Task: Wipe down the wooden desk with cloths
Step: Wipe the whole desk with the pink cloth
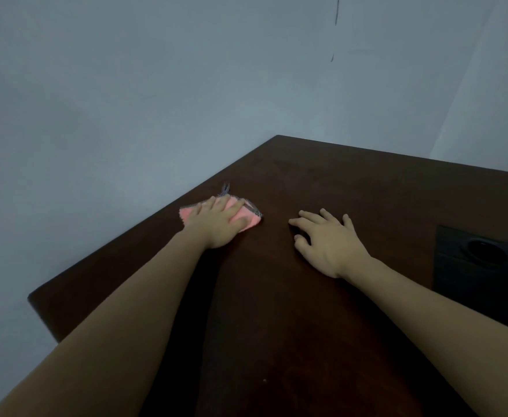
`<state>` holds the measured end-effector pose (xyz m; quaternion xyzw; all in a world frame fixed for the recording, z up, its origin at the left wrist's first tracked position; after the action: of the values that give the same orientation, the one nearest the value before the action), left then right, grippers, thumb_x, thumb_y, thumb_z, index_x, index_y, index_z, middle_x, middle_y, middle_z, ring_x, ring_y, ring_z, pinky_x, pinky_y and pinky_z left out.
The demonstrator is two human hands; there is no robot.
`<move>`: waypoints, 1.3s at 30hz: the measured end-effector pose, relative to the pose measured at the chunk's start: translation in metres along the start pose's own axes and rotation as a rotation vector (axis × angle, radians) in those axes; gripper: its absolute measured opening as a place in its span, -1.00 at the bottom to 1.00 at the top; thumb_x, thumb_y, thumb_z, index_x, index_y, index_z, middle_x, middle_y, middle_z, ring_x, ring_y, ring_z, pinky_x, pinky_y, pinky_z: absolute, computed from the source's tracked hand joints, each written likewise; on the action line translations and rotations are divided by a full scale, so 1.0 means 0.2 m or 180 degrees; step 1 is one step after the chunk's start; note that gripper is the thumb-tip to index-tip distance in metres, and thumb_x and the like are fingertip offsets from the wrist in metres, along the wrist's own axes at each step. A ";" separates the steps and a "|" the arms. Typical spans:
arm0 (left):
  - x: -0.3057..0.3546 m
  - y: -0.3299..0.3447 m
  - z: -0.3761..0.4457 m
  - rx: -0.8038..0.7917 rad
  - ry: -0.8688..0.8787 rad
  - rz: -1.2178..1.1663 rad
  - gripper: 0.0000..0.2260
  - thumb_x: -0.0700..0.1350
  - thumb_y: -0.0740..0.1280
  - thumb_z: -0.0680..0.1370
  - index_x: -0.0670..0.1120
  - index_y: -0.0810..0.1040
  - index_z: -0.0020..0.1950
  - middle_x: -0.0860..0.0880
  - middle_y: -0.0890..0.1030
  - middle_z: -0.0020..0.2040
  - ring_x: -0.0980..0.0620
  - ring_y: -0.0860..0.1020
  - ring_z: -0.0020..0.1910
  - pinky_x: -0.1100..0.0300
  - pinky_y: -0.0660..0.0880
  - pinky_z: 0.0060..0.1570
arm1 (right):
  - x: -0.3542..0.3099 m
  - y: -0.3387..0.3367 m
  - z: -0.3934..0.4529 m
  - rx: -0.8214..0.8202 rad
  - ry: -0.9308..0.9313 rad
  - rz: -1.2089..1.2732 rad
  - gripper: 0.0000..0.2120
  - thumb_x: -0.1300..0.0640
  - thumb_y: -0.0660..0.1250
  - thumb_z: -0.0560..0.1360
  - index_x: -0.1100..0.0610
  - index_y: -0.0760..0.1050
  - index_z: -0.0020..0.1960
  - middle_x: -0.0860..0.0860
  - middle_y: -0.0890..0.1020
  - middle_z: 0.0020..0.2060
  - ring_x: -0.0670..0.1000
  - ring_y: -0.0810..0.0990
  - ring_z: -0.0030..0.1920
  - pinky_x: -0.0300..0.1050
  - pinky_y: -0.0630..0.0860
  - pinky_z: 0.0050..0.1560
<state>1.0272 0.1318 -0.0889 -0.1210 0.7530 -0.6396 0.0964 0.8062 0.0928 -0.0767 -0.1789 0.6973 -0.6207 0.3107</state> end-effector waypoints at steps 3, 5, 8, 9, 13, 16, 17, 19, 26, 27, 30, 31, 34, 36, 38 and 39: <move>0.13 0.01 -0.20 -0.0010 0.0335 0.0095 -0.44 0.28 -0.13 0.68 0.18 -0.14 0.66 -0.02 -0.14 0.68 -0.11 -0.13 0.64 -0.12 -0.17 0.58 | -0.01 -0.01 -0.02 -0.0043 -0.0010 0.0052 -0.53 -0.13 0.01 0.69 -0.14 0.20 0.59 -0.07 0.15 0.62 0.15 0.01 0.63 0.40 -0.10 0.54; 0.22 0.04 -0.38 -0.0010 0.0636 0.0179 -0.44 0.29 -0.13 0.68 0.19 -0.15 0.65 -0.01 -0.14 0.68 -0.09 -0.15 0.64 -0.12 -0.16 0.59 | -0.02 -0.04 -0.04 0.0067 -0.0033 0.0118 -0.54 -0.11 0.03 0.69 -0.10 0.27 0.57 -0.07 0.22 0.60 0.13 0.02 0.63 0.41 -0.12 0.53; 0.32 0.09 -0.63 -0.0048 0.1070 0.0212 -0.43 0.34 -0.14 0.64 0.25 -0.18 0.63 0.05 -0.17 0.67 -0.04 -0.19 0.64 -0.13 -0.18 0.59 | -0.01 -0.11 -0.09 0.0399 -0.0031 0.0170 -0.58 -0.08 0.05 0.69 -0.09 0.37 0.51 -0.09 0.31 0.56 0.10 0.03 0.62 0.39 -0.17 0.53; 0.34 0.11 -0.70 -0.0045 0.1162 0.0198 -0.43 0.34 -0.13 0.64 0.26 -0.18 0.62 0.07 -0.18 0.66 -0.01 -0.21 0.63 -0.10 -0.21 0.59 | 0.01 -0.13 -0.11 0.0459 -0.0025 0.0190 -0.58 -0.08 0.06 0.68 -0.09 0.37 0.50 -0.10 0.32 0.55 0.09 0.04 0.62 0.39 -0.17 0.53; 0.35 0.12 -0.79 -0.0097 0.1172 0.0113 -0.42 0.36 -0.10 0.63 0.30 -0.17 0.62 0.12 -0.19 0.66 0.03 -0.23 0.63 0.03 -0.26 0.54 | 0.14 -0.16 -0.23 0.0289 -0.0023 -0.0004 -0.57 -0.10 0.06 0.69 -0.14 0.29 0.55 -0.11 0.24 0.59 0.08 0.02 0.63 0.37 -0.14 0.54; 0.35 0.10 -0.68 -0.0157 0.0945 0.0083 -0.34 0.43 -0.18 0.54 0.28 -0.17 0.62 0.09 -0.18 0.66 0.00 -0.20 0.64 -0.01 -0.23 0.55 | 0.31 -0.14 -0.33 -0.0049 0.0099 -0.0225 -0.55 -0.15 0.03 0.70 -0.19 0.20 0.58 -0.12 0.14 0.62 0.10 -0.03 0.63 0.38 -0.13 0.55; 0.34 0.09 -0.61 -0.0157 0.0833 0.0088 -0.32 0.44 -0.21 0.52 0.27 -0.18 0.62 0.08 -0.18 0.66 -0.02 -0.19 0.64 -0.03 -0.22 0.56 | 0.37 -0.12 -0.37 -0.0133 0.0171 -0.0232 -0.54 -0.16 0.02 0.70 -0.20 0.18 0.59 -0.13 0.12 0.62 0.10 -0.04 0.63 0.37 -0.12 0.55; 0.34 0.07 -0.47 -0.0125 0.0597 0.0098 -0.36 0.41 -0.18 0.59 0.24 -0.18 0.63 0.05 -0.17 0.67 -0.06 -0.18 0.64 -0.09 -0.20 0.56 | 0.44 -0.08 -0.41 -0.0224 0.0295 -0.0103 -0.54 -0.19 -0.02 0.71 -0.23 0.13 0.60 -0.16 0.07 0.63 0.10 -0.05 0.63 0.36 -0.12 0.55; 0.45 0.02 -0.19 -0.0044 0.0114 -0.0077 -0.41 0.37 -0.14 0.64 0.25 -0.12 0.64 0.03 -0.13 0.67 -0.09 -0.14 0.65 -0.15 -0.16 0.57 | 0.47 -0.06 -0.42 0.0027 0.0262 0.0059 -0.55 -0.19 -0.01 0.69 -0.24 0.18 0.58 -0.18 0.12 0.62 0.09 -0.01 0.63 0.37 -0.13 0.54; 0.46 0.02 -0.21 -0.0035 0.0143 -0.0061 -0.42 0.36 -0.15 0.64 0.24 -0.12 0.64 0.03 -0.13 0.68 -0.10 -0.14 0.65 -0.16 -0.15 0.58 | 0.46 -0.06 -0.42 0.0029 0.0260 0.0067 -0.55 -0.19 0.00 0.69 -0.24 0.19 0.58 -0.18 0.12 0.62 0.08 0.00 0.63 0.37 -0.13 0.54; 0.54 0.03 -0.34 -0.0050 0.0422 -0.0008 -0.42 0.33 -0.14 0.66 0.21 -0.15 0.65 0.01 -0.14 0.67 -0.10 -0.15 0.64 -0.16 -0.14 0.59 | 0.45 -0.07 -0.43 0.0010 0.0273 0.0061 -0.54 -0.18 0.00 0.70 -0.23 0.19 0.58 -0.17 0.13 0.62 0.09 0.00 0.63 0.36 -0.12 0.55; 0.57 0.05 -0.40 -0.0068 0.0559 0.0022 -0.42 0.34 -0.14 0.66 0.21 -0.15 0.65 0.02 -0.15 0.67 -0.10 -0.15 0.64 -0.15 -0.14 0.59 | 0.45 -0.07 -0.43 0.0000 0.0280 0.0062 -0.54 -0.18 0.00 0.70 -0.23 0.18 0.58 -0.17 0.12 0.62 0.09 0.00 0.63 0.36 -0.12 0.55; 0.66 0.10 -0.63 -0.0053 0.1074 0.0141 -0.41 0.37 -0.17 0.63 0.26 -0.18 0.63 0.06 -0.16 0.66 -0.04 -0.18 0.64 -0.12 -0.16 0.59 | 0.45 -0.07 -0.44 -0.0010 0.0281 0.0094 -0.54 -0.16 0.00 0.70 -0.21 0.18 0.59 -0.15 0.12 0.62 0.10 -0.01 0.63 0.37 -0.12 0.54; 0.67 0.13 -0.76 -0.0068 0.1365 0.0124 -0.39 0.41 -0.20 0.56 0.32 -0.19 0.59 0.14 -0.19 0.64 0.06 -0.23 0.61 -0.05 -0.21 0.59 | 0.45 -0.07 -0.44 -0.0025 0.0273 0.0113 -0.54 -0.16 -0.01 0.70 -0.21 0.18 0.59 -0.15 0.12 0.63 0.11 -0.02 0.63 0.37 -0.14 0.54; 0.65 0.14 -0.82 -0.0116 0.1465 0.0038 -0.38 0.43 -0.18 0.53 0.36 -0.17 0.58 0.21 -0.22 0.60 0.15 -0.28 0.57 0.06 -0.26 0.57 | 0.45 -0.07 -0.44 -0.0050 0.0260 0.0129 -0.54 -0.16 -0.01 0.70 -0.21 0.17 0.60 -0.15 0.11 0.63 0.10 -0.03 0.63 0.36 -0.15 0.54; 0.64 0.14 -0.82 -0.0123 0.1457 0.0001 -0.39 0.42 -0.14 0.55 0.36 -0.15 0.58 0.22 -0.23 0.59 0.16 -0.29 0.57 0.09 -0.27 0.55 | 0.45 -0.07 -0.44 -0.0048 0.0255 0.0132 -0.53 -0.16 -0.01 0.70 -0.20 0.17 0.60 -0.15 0.10 0.63 0.10 -0.03 0.63 0.36 -0.16 0.54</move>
<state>0.8540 0.2512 -0.0879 0.0255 0.7674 -0.6358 -0.0791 0.6786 0.0998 -0.0794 -0.1417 0.7174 -0.6155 0.2940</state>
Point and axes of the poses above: each hand's wrist, its own z-axis towards the middle knuckle, its own y-axis out of the palm, x = y × z, the point moved 8 cm from there along z, towards the middle knuckle
